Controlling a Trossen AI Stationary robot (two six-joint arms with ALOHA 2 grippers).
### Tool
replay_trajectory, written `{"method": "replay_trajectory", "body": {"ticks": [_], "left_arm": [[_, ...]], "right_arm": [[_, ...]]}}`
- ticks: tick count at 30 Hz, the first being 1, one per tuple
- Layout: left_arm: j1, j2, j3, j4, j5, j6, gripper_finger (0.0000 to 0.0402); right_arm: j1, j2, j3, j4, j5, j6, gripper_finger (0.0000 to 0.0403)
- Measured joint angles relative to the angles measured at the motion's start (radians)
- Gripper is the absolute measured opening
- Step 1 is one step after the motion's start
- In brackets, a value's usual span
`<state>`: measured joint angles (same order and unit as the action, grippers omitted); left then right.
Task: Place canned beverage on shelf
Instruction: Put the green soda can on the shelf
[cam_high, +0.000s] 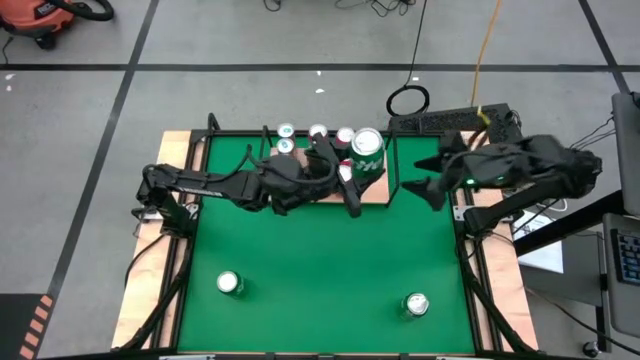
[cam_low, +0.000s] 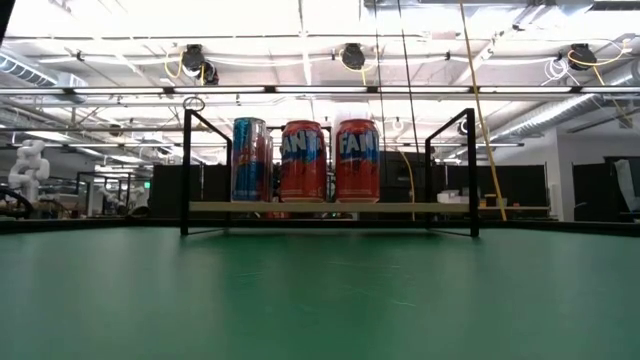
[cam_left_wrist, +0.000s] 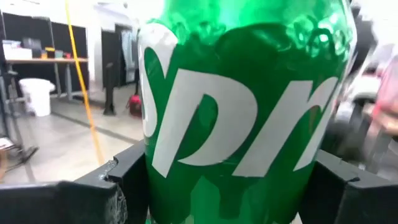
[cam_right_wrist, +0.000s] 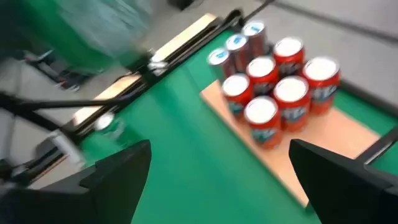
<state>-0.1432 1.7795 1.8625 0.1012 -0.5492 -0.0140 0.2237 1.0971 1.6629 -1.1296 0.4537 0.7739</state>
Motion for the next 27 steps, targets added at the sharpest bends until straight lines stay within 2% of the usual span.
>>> {"method": "replay_trajectory", "body": {"ticks": [5,15,18,24,27], "left_arm": [[0.022,0.002,-0.001,-0.119,0.0,-0.003,0.0281],[0.107,0.017,-0.001,-0.177,0.014,-0.004,0.0281],[0.117,0.028,-0.001,-0.177,0.037,-0.004,0.0281],[0.117,0.045,-0.001,-0.198,0.037,0.0,0.0281],[0.111,0.058,-0.001,-0.223,-0.004,-0.013,0.0281]], "right_arm": [[0.0,0.021,0.198,-0.12,-0.088,0.02,0.037],[-0.082,0.145,0.55,-0.106,-0.033,-0.238,0.037],[-0.125,0.179,0.582,-0.075,-0.044,-0.266,0.037],[-0.227,0.25,0.584,-0.06,-0.174,-0.334,0.0375],[-0.26,0.281,0.583,-0.064,-0.218,-0.353,0.038]]}}
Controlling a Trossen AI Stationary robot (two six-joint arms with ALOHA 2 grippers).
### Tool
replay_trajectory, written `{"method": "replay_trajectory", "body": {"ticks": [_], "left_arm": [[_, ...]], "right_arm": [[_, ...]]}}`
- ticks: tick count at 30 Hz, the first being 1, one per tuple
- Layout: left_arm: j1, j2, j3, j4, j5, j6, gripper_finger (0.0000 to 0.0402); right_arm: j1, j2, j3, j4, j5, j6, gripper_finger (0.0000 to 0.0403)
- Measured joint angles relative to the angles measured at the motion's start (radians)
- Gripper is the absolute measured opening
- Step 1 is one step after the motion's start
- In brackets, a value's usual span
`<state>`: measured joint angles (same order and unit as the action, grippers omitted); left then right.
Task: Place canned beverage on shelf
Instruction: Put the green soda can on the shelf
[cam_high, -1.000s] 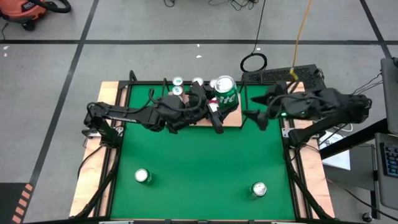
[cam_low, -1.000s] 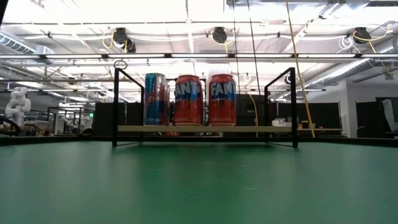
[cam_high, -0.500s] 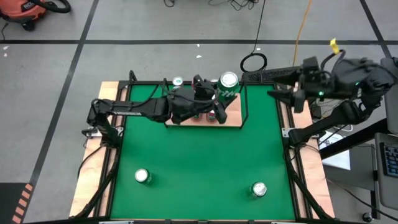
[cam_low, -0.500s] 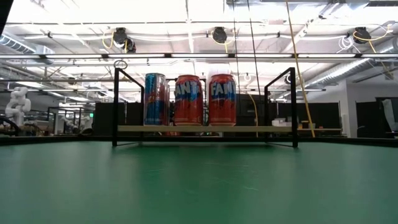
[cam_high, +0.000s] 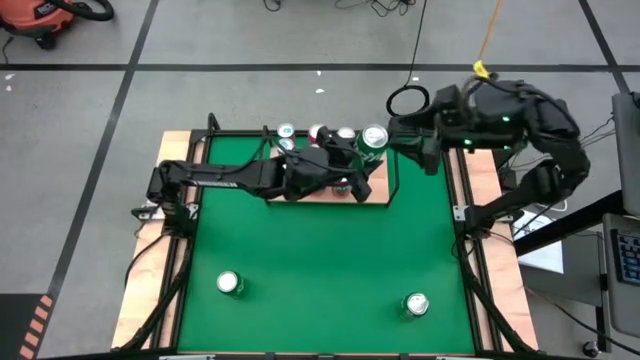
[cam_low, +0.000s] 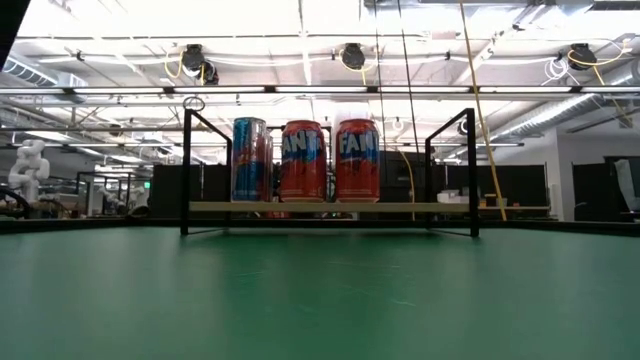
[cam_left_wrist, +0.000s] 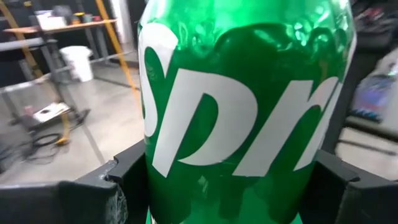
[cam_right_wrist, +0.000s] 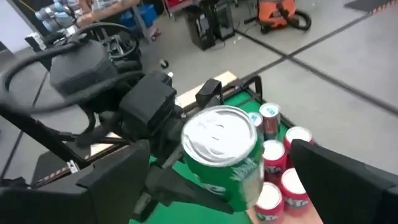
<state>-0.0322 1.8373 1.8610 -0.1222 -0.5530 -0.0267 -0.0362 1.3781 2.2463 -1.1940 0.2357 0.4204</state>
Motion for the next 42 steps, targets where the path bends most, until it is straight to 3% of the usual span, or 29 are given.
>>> {"method": "replay_trajectory", "body": {"ticks": [9,23,36,42], "left_arm": [[-0.022,0.001,0.0,0.001,-0.088,0.008,0.0281],[-0.023,0.002,0.0,-0.011,-0.106,0.014,0.0281],[-0.023,0.002,0.0,-0.072,-0.1,0.013,0.0281],[-0.023,0.002,0.0,-0.072,-0.1,0.01,0.0281]], "right_arm": [[-0.052,0.06,0.0,-0.016,-0.108,-0.134,0.0391],[-0.075,0.16,0.0,-0.009,-0.11,-0.296,0.039],[-0.102,0.162,0.0,-0.028,-0.16,-0.295,0.0302],[-0.102,0.166,0.0,-0.029,-0.159,-0.295,0.0329]]}}
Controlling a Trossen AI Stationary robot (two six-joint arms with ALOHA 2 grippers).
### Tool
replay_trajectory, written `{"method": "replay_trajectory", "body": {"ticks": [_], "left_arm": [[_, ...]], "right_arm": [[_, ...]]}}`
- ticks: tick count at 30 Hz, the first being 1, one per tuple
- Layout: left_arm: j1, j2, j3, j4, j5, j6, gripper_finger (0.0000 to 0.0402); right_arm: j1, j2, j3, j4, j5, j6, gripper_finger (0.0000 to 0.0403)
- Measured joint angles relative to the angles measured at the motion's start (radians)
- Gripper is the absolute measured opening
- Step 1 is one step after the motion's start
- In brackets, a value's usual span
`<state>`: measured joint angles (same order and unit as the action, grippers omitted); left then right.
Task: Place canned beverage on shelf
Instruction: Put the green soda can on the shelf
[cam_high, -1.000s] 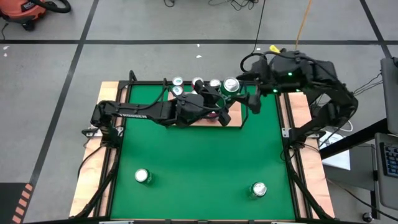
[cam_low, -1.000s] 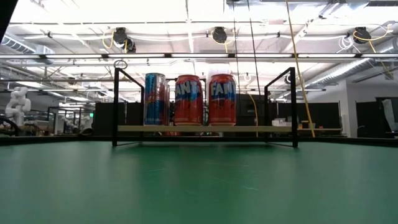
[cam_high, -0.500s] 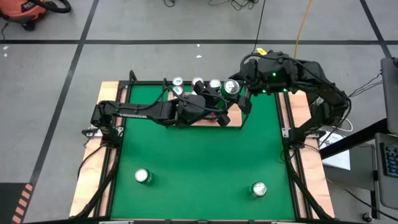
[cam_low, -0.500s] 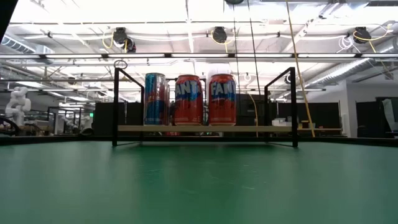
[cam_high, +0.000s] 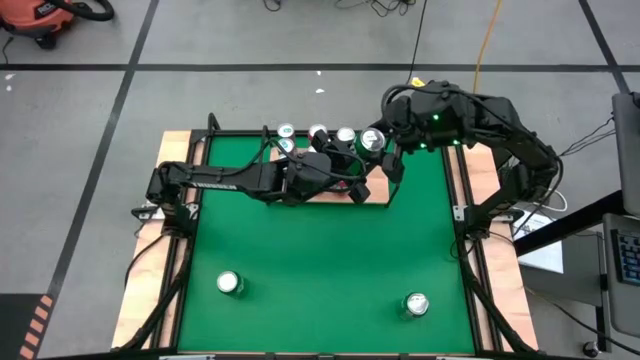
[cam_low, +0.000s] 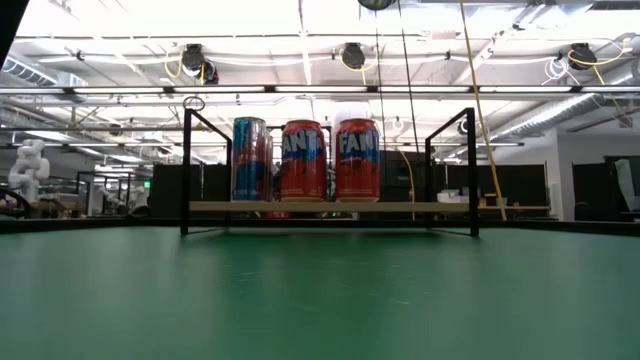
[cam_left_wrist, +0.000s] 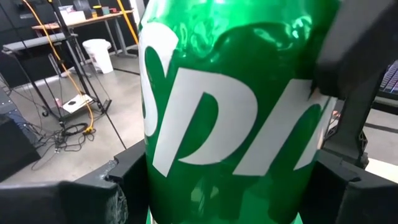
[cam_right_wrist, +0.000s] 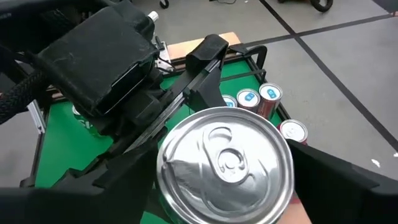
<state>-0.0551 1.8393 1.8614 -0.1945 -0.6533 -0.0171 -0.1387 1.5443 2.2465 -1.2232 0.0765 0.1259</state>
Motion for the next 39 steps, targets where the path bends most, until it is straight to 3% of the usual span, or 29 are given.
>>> {"method": "replay_trajectory", "body": {"ticks": [5,12,17,24,28,35,39], "left_arm": [[0.001,-0.001,0.0,0.003,0.0,-0.001,0.0281],[0.001,-0.002,0.0,-0.007,-0.002,-0.001,0.0281],[0.001,-0.002,0.0,-0.009,-0.005,-0.001,0.0281],[0.001,-0.002,0.0,-0.006,-0.043,-0.027,0.0353],[0.0,-0.007,0.0,0.001,-0.042,-0.107,0.0391],[-0.025,-0.053,0.007,-0.069,-0.005,-0.26,0.039],[-0.034,-0.105,0.009,-0.194,-0.01,-0.395,0.039]], "right_arm": [[0.0,0.012,0.0,-0.009,-0.002,-0.024,0.0342],[0.0,0.015,0.0,-0.003,0.002,-0.038,0.0301],[0.0,0.015,0.0,-0.004,-0.001,-0.048,0.0296],[-0.006,0.003,-0.002,0.001,-0.008,-0.097,0.0296],[-0.05,-0.02,-0.002,-0.001,-0.1,-0.112,0.0294],[-0.173,-0.035,-0.001,-0.107,-0.264,-0.21,0.0294],[-0.259,-0.031,-0.001,-0.127,-0.357,-0.3,0.0294]]}}
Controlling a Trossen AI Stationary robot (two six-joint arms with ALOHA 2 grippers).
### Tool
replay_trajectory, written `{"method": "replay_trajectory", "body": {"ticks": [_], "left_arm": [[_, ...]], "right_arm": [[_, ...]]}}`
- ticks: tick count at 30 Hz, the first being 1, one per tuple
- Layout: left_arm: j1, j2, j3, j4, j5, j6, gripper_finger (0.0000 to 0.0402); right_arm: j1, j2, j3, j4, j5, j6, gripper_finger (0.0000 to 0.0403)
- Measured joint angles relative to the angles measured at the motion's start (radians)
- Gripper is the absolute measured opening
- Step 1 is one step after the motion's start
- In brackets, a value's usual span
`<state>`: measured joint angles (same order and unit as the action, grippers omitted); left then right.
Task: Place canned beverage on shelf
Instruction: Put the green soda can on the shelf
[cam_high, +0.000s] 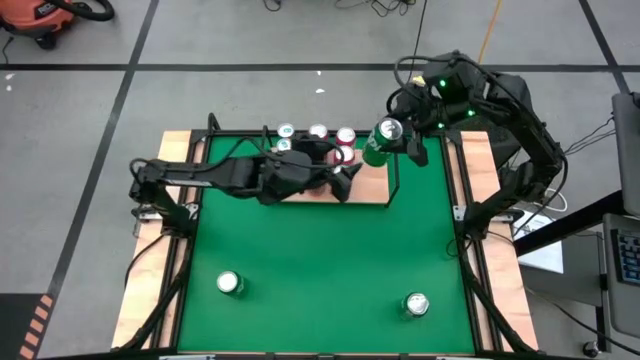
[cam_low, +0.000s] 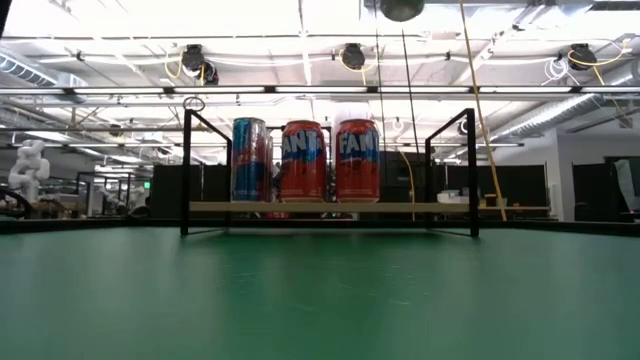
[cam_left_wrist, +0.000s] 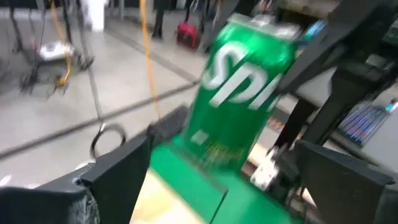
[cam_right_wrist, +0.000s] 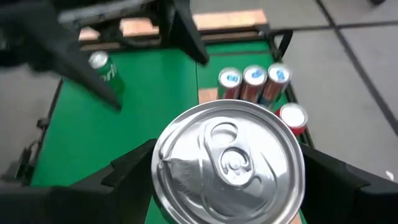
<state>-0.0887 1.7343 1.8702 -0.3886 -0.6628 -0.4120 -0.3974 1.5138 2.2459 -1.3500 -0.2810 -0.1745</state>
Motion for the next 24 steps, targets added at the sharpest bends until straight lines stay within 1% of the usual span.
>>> {"method": "replay_trajectory", "body": {"ticks": [2,5,8,10,15,19,21,24], "left_arm": [[-0.001,-0.023,-0.002,-0.09,0.0,-0.057,0.039],[-0.003,-0.068,-0.002,-0.192,0.0,-0.134,0.039],[-0.006,-0.105,0.0,-0.265,0.0,-0.203,0.039],[-0.012,-0.122,-0.002,-0.31,0.001,-0.212,0.0391],[-0.019,-0.169,-0.002,-0.335,0.014,-0.183,0.0391],[0.001,-0.205,-0.002,-0.352,0.083,-0.082,0.0391],[0.018,-0.229,-0.003,-0.375,0.122,-0.051,0.0391],[0.039,-0.261,-0.003,-0.398,0.141,-0.021,0.0391]], "right_arm": [[-0.037,0.004,0.0,-0.024,-0.042,-0.05,0.0295],[-0.089,0.009,-0.001,-0.009,-0.115,-0.143,0.0295],[-0.143,0.017,0.0,-0.01,-0.135,-0.188,0.0296],[-0.178,0.023,-0.018,0.0,-0.165,-0.204,0.0297],[-0.245,0.024,-0.135,0.032,-0.208,-0.21,0.0297],[-0.286,0.025,-0.266,0.113,-0.266,-0.201,0.0298],[-0.293,0.024,-0.328,0.147,-0.267,-0.219,0.0298],[-0.308,0.025,-0.403,0.184,-0.252,-0.247,0.0298]]}}
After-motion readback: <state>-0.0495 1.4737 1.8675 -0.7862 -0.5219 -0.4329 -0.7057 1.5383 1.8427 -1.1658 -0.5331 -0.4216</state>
